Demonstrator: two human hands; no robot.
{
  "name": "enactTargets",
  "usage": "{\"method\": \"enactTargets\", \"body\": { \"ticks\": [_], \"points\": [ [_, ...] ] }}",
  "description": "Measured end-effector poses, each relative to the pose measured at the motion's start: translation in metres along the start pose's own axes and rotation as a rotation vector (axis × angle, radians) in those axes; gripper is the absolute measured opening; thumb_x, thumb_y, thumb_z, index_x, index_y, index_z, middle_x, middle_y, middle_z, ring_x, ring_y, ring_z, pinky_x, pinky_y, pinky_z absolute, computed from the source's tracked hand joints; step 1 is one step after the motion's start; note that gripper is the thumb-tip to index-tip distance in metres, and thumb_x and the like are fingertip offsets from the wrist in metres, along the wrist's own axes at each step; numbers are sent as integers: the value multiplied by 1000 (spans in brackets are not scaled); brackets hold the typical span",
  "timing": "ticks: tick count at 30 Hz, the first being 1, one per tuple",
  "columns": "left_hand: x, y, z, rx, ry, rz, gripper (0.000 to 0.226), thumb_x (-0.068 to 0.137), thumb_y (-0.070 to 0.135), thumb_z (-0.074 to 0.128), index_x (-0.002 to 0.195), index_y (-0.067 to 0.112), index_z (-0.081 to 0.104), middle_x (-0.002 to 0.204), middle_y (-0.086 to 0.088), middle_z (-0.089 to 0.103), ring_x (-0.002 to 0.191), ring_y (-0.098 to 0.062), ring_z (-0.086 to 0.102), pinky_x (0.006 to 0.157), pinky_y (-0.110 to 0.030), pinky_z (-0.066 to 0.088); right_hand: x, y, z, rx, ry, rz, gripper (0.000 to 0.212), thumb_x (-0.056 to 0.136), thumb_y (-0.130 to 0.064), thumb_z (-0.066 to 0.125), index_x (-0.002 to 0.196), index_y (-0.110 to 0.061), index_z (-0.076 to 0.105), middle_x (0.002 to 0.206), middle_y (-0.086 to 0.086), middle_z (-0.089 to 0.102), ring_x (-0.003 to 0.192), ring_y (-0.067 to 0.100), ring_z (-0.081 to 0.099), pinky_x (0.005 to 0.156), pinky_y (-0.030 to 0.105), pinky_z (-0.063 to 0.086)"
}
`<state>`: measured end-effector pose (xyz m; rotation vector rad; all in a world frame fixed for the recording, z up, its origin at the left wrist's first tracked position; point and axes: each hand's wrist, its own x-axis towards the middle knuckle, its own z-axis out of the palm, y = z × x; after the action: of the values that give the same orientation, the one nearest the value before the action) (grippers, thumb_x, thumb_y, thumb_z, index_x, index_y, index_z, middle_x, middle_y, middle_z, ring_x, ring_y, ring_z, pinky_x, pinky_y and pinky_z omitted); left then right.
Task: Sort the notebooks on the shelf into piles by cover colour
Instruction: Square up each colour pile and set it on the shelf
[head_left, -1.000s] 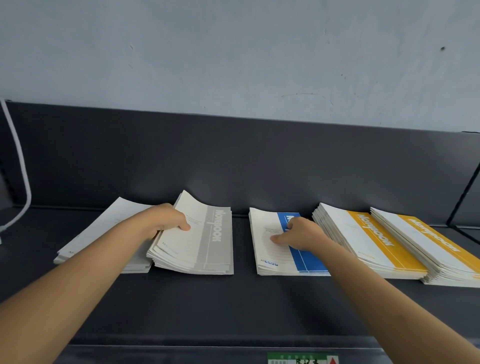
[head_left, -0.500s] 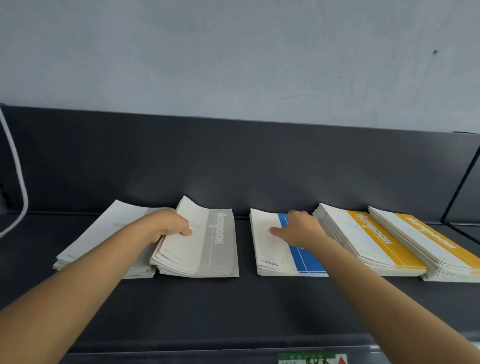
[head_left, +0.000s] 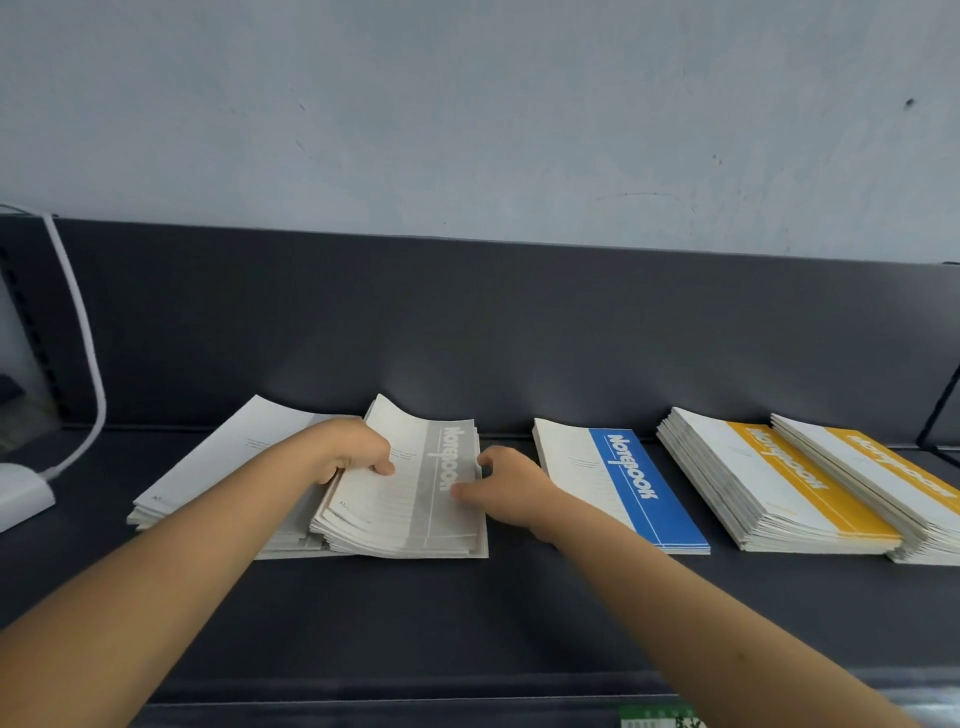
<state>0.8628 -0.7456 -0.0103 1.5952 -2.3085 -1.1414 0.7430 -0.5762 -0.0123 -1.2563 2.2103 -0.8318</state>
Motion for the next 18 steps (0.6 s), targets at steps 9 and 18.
{"method": "enactTargets", "body": {
  "ticks": [9,18],
  "points": [
    [-6,-4,-9,-79,-28,-13,50,85,6,68,132,1,52,135,-15,56,124,-32,53,108,-44,41,5,-7,9,149,8,53,48,88,-25,64,128,-2,50,115,9,58,103,21,56,92,37,46],
    [-19,3,7,-91,-44,77,55,88,14,67,136,2,44,139,-11,49,128,-28,47,105,-34,41,3,-3,-1,138,28,104,58,87,-19,64,133,8,43,137,23,46,125,36,45,107,45,35]
  ]
}}
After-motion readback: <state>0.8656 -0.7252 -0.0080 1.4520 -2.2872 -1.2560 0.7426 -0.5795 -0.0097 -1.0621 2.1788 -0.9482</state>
